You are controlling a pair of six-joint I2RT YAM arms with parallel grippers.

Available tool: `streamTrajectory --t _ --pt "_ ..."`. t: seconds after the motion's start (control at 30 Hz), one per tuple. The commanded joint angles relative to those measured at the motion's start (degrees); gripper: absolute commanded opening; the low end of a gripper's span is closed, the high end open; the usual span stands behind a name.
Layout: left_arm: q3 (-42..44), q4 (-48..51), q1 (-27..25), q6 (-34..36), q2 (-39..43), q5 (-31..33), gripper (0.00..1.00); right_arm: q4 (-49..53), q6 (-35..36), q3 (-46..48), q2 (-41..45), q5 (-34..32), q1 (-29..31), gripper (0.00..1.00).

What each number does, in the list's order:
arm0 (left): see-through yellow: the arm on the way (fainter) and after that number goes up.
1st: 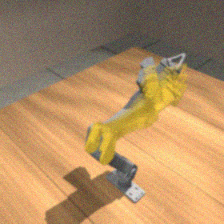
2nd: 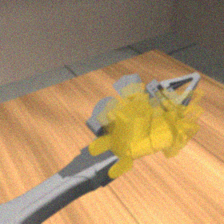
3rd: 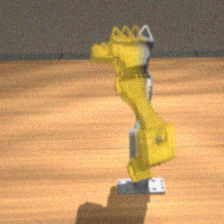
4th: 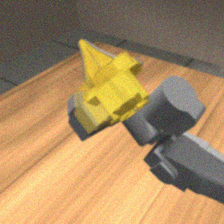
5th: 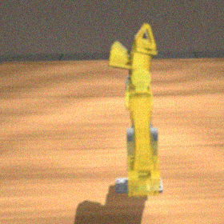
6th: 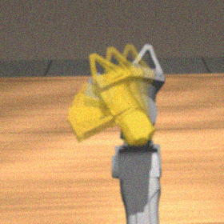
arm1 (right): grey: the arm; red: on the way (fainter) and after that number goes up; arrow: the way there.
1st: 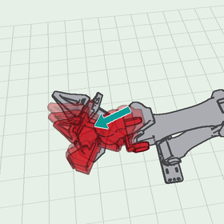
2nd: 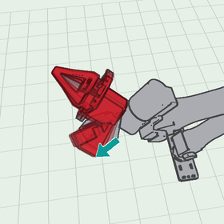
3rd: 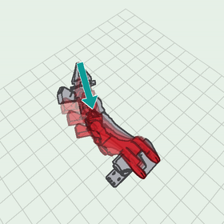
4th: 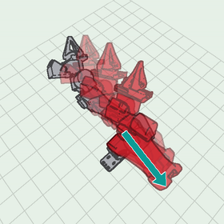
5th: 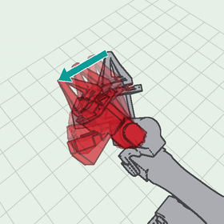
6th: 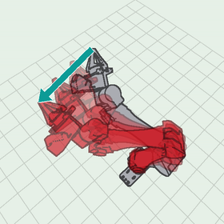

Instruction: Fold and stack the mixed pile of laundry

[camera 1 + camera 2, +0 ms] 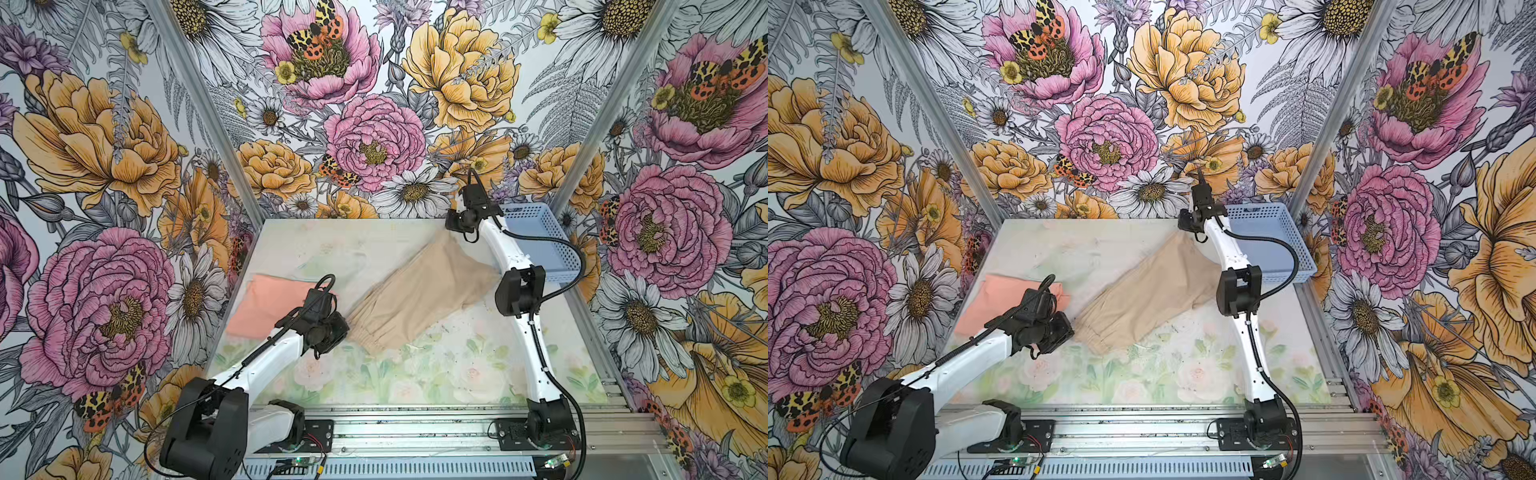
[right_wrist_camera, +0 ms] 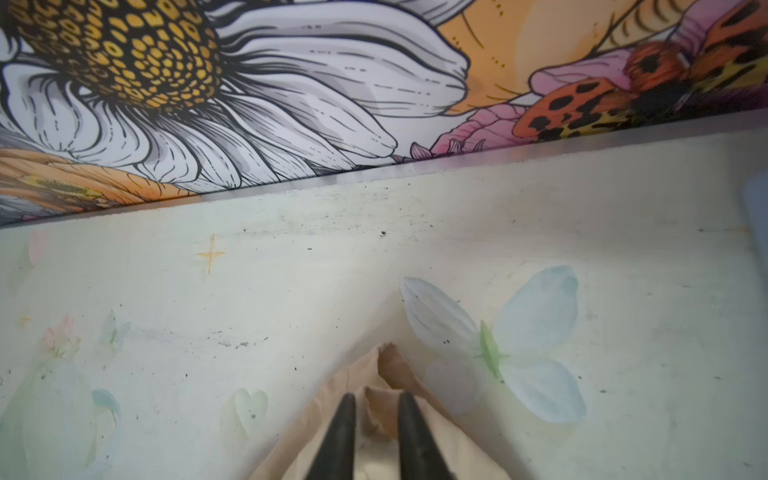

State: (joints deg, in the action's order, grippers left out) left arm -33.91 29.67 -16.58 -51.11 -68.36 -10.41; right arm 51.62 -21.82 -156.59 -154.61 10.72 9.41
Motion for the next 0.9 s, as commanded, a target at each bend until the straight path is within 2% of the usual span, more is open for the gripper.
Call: streamTrajectory --t 0.0,0.07,0.17,0.33,0.57,0.7,0.87 --pt "-2.42 0.56 0.72 0.59 1.29 2.73 0.34 -2.02 -0.18 -0.09 1.44 -1.43 0.08 0.42" --pt "-3.23 1.40 0.49 0.56 3.09 4.71 0.52 -2.04 0.74 2.27 4.34 -2.32 0.07 0.48" --pt "-4.77 3.19 -0.18 0.81 5.92 7.37 0.60 -2.05 2.48 7.56 9.63 -3.36 0.07 0.52" --pt "-6.41 5.49 -3.67 1.33 7.11 9.12 0.61 -2.05 4.67 18.71 19.05 -5.38 0.21 0.55" --pt "-10.93 5.01 -13.93 0.84 2.48 10.73 0.58 -2.97 6.45 35.01 28.48 -6.12 0.70 0.54" --pt "-14.28 2.85 -15.84 2.43 -3.78 10.11 0.58 -5.27 5.91 40.21 28.40 -4.74 1.44 0.52" --pt "-17.30 -0.37 -13.95 5.06 -11.39 11.51 0.58 -5.83 5.23 36.98 22.99 -3.10 2.58 0.51"
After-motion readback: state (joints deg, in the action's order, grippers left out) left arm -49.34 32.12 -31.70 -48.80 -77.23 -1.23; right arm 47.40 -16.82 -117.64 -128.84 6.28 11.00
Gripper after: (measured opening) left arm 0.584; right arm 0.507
